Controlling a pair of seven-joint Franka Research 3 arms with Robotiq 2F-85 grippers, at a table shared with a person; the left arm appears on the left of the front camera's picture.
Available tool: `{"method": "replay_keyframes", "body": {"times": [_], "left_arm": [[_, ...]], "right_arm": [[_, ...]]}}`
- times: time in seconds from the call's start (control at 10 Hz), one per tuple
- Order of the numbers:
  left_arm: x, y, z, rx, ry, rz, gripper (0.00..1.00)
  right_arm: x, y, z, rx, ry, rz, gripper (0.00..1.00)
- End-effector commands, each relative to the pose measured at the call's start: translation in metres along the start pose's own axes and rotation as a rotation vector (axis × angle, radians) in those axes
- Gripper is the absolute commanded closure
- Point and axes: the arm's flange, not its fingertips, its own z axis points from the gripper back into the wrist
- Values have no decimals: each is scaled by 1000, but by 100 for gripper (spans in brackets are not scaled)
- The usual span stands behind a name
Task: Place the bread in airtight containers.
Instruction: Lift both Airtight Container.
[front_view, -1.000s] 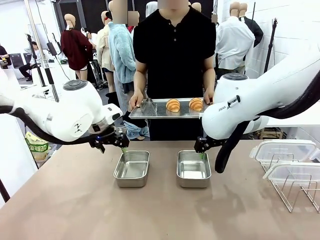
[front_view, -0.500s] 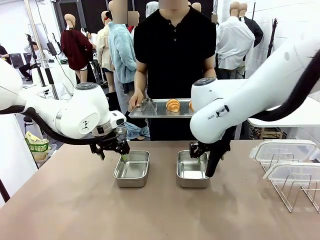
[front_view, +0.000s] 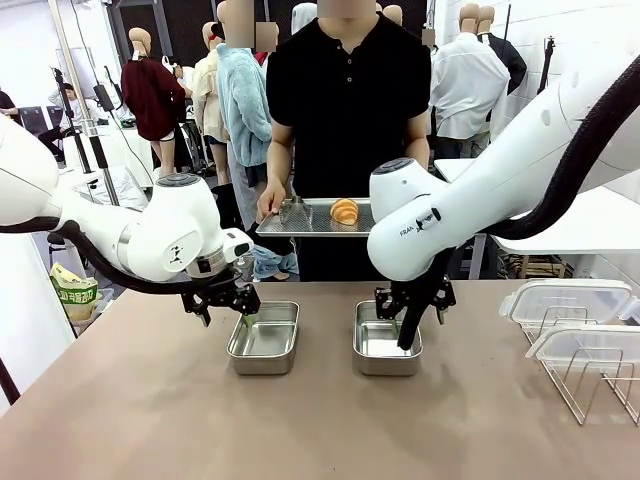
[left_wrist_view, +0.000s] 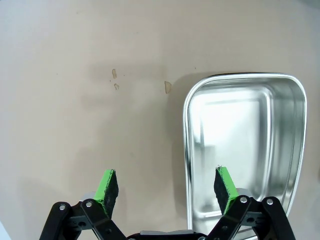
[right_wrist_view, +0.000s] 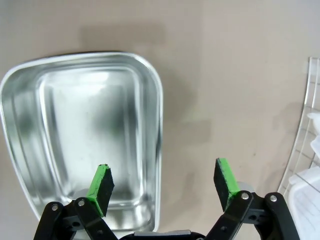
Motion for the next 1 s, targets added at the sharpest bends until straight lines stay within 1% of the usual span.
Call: {"method": "replay_keyframes", "body": {"times": [0.0,0.2,0.4,0.8,0.9], "left_arm": [[10,-1,2,-8,15,1,0],[12,-5,-2,-2,24,-3,0],[13,-5,-6,13,37,3,0],[14,-5,-10,5,56,22,0],[13,-4,-12,15,65,41,4]], "right_arm": [[2,-10,-12,67,-2,2,0],[4,-23,-26,198,-1,75,0],[8,-25,-33,200,3,73,0],[10,-26,-35,186,8,69,0],[9,-26,-37,179,20,72,0]]}}
